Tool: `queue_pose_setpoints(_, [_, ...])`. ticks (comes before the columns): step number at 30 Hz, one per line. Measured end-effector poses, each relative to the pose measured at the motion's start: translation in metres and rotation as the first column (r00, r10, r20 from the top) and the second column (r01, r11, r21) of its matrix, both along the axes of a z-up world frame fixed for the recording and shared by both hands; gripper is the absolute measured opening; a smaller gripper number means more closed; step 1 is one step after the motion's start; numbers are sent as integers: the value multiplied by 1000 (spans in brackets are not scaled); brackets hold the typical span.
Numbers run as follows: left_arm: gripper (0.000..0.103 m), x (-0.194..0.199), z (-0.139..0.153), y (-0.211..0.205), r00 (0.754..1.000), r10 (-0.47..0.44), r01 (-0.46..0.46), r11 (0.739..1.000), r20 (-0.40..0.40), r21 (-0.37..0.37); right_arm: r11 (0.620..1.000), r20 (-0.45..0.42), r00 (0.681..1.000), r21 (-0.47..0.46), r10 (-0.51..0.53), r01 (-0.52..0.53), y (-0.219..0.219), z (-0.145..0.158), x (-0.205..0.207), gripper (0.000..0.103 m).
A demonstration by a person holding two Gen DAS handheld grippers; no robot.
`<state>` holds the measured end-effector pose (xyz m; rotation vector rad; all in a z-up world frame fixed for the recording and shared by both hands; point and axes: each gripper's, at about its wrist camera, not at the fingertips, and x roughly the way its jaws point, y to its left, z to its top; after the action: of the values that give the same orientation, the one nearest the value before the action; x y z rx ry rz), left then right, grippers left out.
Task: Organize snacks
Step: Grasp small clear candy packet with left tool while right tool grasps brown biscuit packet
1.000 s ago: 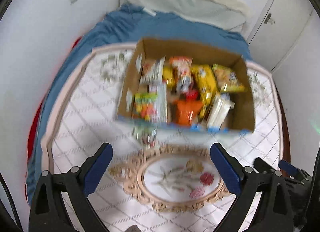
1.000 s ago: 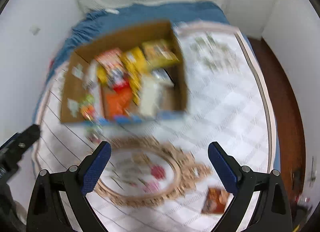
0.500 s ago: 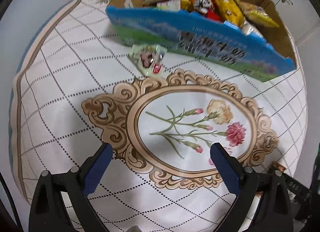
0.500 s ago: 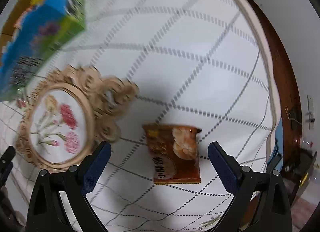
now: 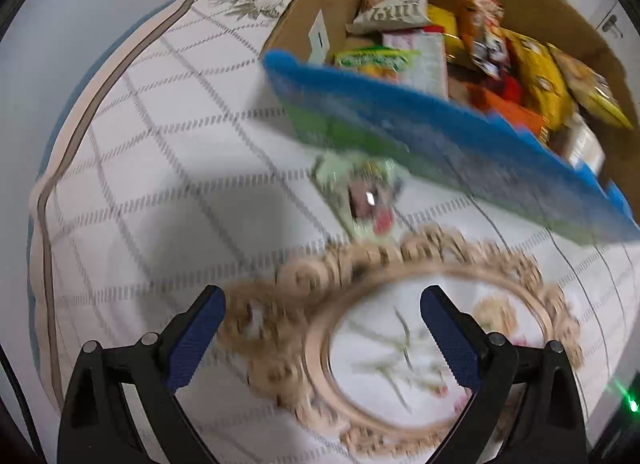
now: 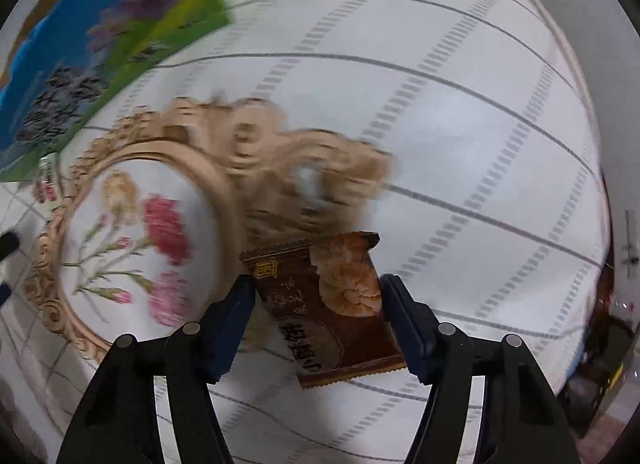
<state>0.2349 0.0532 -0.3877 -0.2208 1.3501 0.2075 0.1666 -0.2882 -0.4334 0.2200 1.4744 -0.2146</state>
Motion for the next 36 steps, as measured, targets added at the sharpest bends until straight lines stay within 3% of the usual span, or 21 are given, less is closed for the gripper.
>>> queue_pose_setpoints(11, [100,76,-47,-11,994,-92,93,995,-61,19,998,7,999,51,44,-45,29,-10,10,69])
queue_pose_setpoints(12, [96,78,-50,-13,993,-103,104,994,-56,16,998,6,999,53,45,-45,30,-13,9,69])
queue_pose_setpoints(13, [80,78,-51,-16,992,-114,116,993,-48,21,997,5,999,60,45,-45,28,-13,7,69])
queue_pose_setpoints(15, [64,75,-52,-20,991,-130,132,991,-42,38,996,6,999,70,47,-48,21,-17,0,68])
queue_pose_setpoints(16, [64,72,-51,-23,990,-138,139,990,-36,38,996,6,999,72,50,-51,19,-19,4,68])
queue_pose_setpoints(22, [63,24,-46,-34,980,-193,195,980,-48,36,990,0,997,122,72,-71,13,-21,20,65])
queue_pose_setpoints(31, [63,-112,-35,-53,961,-240,235,971,-140,-48,967,-51,989,224,139,-125,13,-19,-37,63])
queue_pose_setpoints(36, [63,-160,-44,-54,958,-213,207,977,-190,-50,959,-92,982,246,168,-141,17,-23,-73,63])
